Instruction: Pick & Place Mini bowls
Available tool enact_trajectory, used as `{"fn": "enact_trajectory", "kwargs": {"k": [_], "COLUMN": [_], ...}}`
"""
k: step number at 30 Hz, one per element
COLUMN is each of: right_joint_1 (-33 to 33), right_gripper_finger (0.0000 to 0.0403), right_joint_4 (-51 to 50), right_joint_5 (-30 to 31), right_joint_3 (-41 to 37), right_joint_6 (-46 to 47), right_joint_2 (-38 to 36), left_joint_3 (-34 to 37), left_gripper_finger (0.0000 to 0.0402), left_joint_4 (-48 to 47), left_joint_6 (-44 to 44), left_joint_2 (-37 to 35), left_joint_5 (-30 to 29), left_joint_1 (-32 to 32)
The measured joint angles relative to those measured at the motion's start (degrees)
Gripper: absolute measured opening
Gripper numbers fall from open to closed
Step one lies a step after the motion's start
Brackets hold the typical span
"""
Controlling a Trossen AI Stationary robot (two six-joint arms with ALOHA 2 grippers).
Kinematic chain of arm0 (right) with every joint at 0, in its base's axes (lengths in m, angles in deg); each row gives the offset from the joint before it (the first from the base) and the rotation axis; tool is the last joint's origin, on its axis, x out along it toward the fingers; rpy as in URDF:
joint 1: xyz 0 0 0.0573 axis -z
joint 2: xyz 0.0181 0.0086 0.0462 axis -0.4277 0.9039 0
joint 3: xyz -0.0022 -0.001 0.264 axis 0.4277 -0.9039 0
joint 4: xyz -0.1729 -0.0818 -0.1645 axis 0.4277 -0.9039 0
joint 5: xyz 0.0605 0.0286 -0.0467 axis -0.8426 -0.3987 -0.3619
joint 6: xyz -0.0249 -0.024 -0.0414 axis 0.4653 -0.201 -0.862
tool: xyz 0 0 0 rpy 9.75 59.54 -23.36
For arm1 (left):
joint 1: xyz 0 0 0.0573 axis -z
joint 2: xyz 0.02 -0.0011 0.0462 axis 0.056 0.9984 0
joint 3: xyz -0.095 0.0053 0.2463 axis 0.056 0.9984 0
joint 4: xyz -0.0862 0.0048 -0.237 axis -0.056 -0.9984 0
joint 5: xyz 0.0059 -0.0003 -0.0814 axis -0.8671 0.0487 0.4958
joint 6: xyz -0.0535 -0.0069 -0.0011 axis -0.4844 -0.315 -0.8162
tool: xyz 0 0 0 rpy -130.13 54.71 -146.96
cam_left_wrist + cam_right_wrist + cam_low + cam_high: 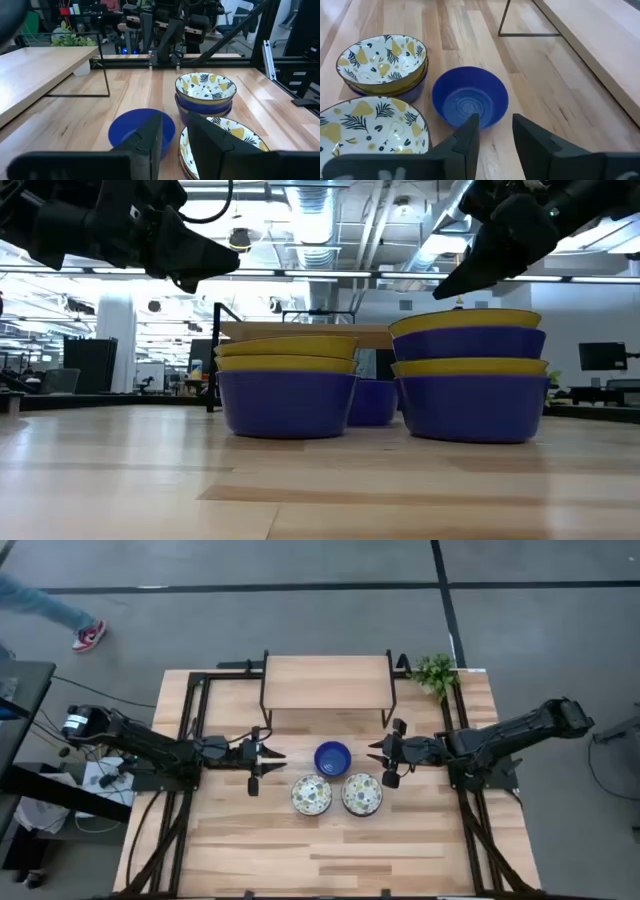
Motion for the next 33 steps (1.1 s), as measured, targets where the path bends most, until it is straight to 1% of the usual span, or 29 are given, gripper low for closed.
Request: {"fn": "enact_trajectory", "kwargs": {"k": [13, 17, 19, 23, 26, 29, 33], "right_joint_1": [0.0, 1.3, 3.7, 9.2, 11.5, 12.9, 14.8], "right_gripper_finger": [0.0108, 0.0108, 0.0108, 0.0108, 0.0108, 0.0108, 0.0108], "right_joint_4": [0.0, 0.8, 1.4, -1.2, -2.9, -3.4, -5.5], "right_joint_5": [0.0, -0.2, -2.0, -10.1, -11.0, -11.2, -13.5], "right_joint_3": [0.0, 0.0, 0.0, 1.8, 3.6, 5.6, 9.5], "right_joint_6": [1.7, 5.9, 7.5, 10.4, 10.4, 10.1, 9.1], "right_joint_2": [0.0, 0.2, 0.3, 0.3, 0.4, 2.5, 8.9], "left_joint_3": [0.0, 0.0, 0.0, 0.0, 0.0, 0.0, 0.0], "left_gripper_finger": [0.0090, 0.0090, 0.0090, 0.0090, 0.0090, 0.0090, 0.0090], "left_joint_4": [0.0, 0.0, 0.0, 0.0, 0.0, 0.0, -0.1], "left_joint_6": [0.0, 0.0, 0.0, 0.0, 0.0, 0.0, 0.0], "left_joint_2": [0.0, 0.0, 0.0, 0.0, 0.0, 0.0, 0.0], "left_joint_5": [0.0, -0.1, -1.0, -1.3, -2.1, -3.9, -4.4], "left_joint_1": [0.0, 0.0, 0.0, 0.0, 0.0, 0.0, 0.0]}}
